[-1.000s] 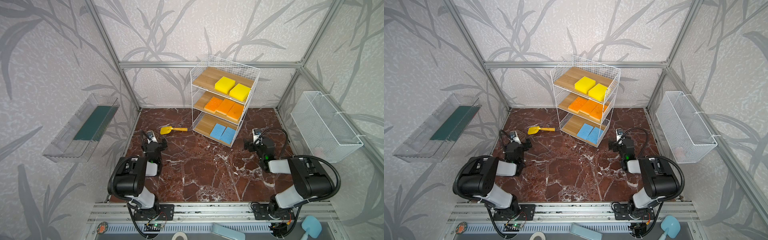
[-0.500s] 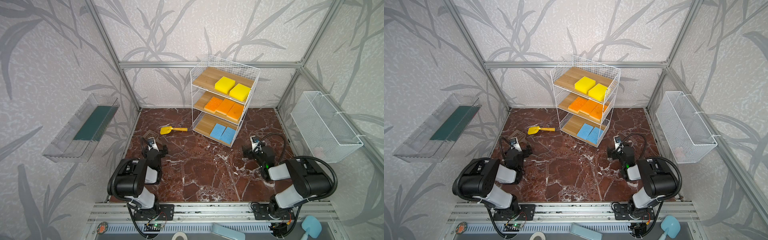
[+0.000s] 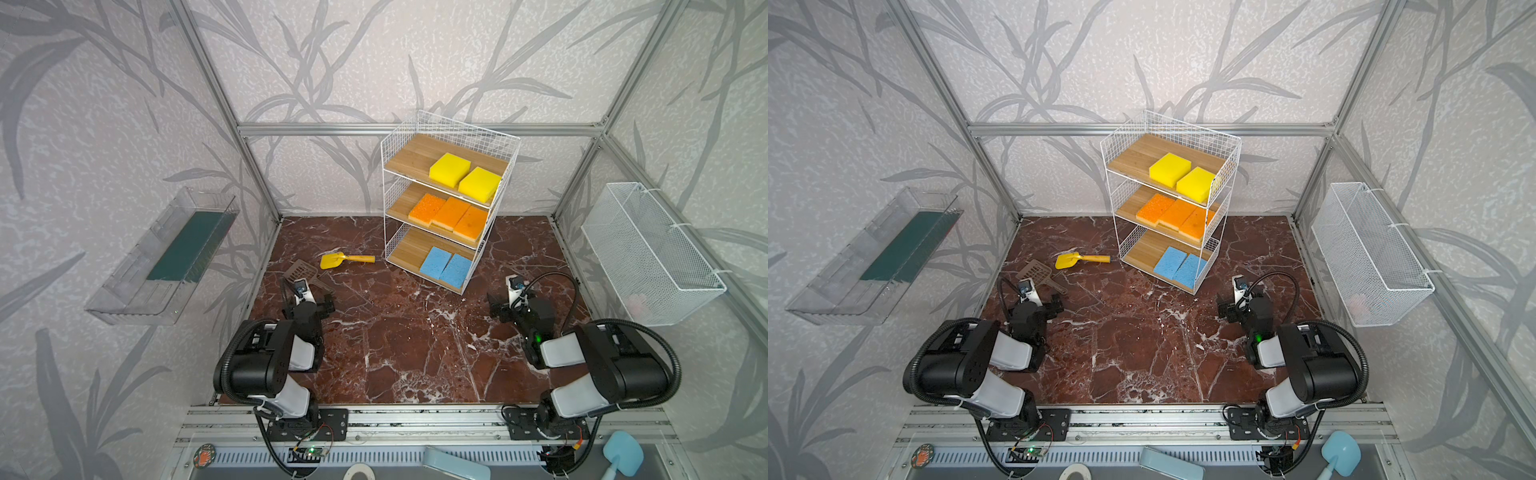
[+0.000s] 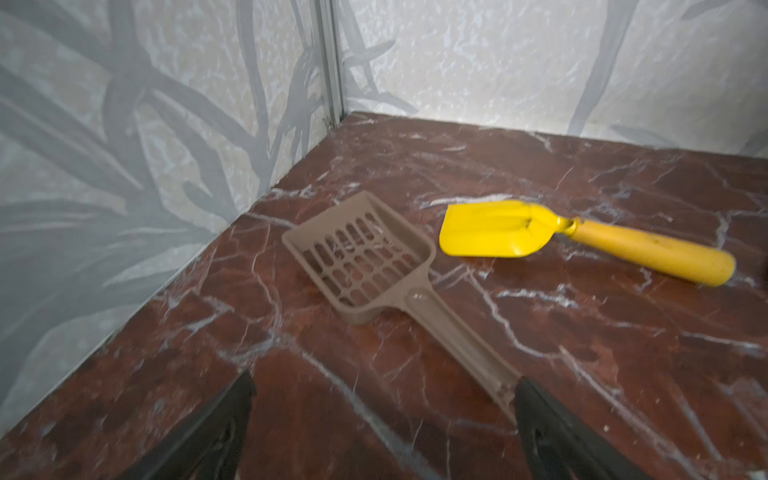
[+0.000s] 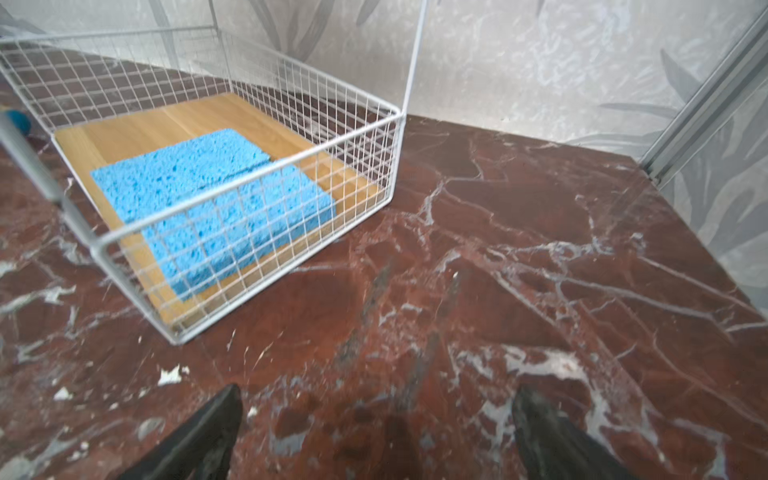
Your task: Place and organize the cleaning sponges onto the shelf
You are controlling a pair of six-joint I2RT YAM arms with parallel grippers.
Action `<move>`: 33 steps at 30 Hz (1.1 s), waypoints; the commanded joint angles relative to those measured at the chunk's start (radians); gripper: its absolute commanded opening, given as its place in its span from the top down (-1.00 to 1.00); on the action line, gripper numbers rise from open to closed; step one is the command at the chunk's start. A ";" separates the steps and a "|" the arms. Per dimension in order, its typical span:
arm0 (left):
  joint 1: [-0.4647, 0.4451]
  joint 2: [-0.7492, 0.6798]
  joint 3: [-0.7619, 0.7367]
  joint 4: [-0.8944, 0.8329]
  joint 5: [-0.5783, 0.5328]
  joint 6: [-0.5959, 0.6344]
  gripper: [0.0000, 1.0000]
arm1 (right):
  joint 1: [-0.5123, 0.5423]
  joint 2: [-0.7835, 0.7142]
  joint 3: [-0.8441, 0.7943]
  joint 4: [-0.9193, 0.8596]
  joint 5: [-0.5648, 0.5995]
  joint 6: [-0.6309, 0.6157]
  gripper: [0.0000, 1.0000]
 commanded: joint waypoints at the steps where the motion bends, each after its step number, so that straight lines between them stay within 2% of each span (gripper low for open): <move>1: -0.005 -0.004 0.089 -0.001 -0.045 -0.006 -0.98 | 0.006 0.016 0.050 0.109 -0.024 -0.016 -0.98; 4: -0.004 -0.025 0.182 -0.202 0.033 0.024 -0.98 | 0.007 -0.074 0.118 -0.151 -0.031 -0.027 -0.98; 7: 0.004 -0.021 0.220 -0.271 0.088 0.033 -0.98 | 0.009 -0.037 0.166 -0.190 0.000 -0.014 -0.98; 11: 0.003 -0.019 0.197 -0.215 0.052 0.023 -0.98 | 0.003 -0.020 0.220 -0.268 0.050 0.024 -0.98; 15: 0.003 -0.011 0.126 -0.070 -0.028 -0.005 -0.98 | -0.003 -0.033 0.229 -0.301 0.028 0.018 -0.98; 17: 0.003 -0.002 0.054 0.062 -0.044 -0.018 -0.98 | -0.002 -0.053 0.181 -0.231 0.002 0.005 -0.98; 19: 0.005 0.020 -0.006 0.208 -0.018 -0.013 -0.98 | -0.002 -0.090 0.056 -0.036 0.002 0.002 -0.98; 21: 0.003 -0.008 0.003 0.149 -0.020 -0.019 -0.98 | -0.002 -0.065 0.020 0.050 0.033 0.016 -0.98; 23: 0.004 0.016 0.018 0.162 -0.026 -0.014 -0.98 | -0.002 -0.015 0.091 -0.026 0.073 0.030 -0.98; 24: 0.003 0.036 0.035 0.171 -0.037 -0.001 -0.98 | -0.002 0.011 0.164 -0.119 0.095 0.041 -0.99; 26: -0.001 -0.004 0.045 0.087 -0.031 -0.014 -0.98 | -0.005 -0.048 0.263 -0.389 0.083 0.036 -0.98; 29: -0.002 -0.003 0.121 -0.042 -0.053 -0.006 -0.98 | -0.007 0.011 0.209 -0.187 0.077 0.042 -0.97; 31: -0.002 -0.026 0.190 -0.209 -0.016 -0.003 -0.98 | -0.003 -0.025 0.218 -0.264 0.067 0.029 -0.97; 32: -0.006 -0.021 0.210 -0.250 -0.004 0.021 -0.98 | -0.002 -0.047 0.216 -0.296 0.053 0.022 -0.97; 33: -0.009 -0.025 0.188 -0.217 0.005 0.029 -0.98 | -0.001 -0.060 0.196 -0.269 0.027 0.010 -0.98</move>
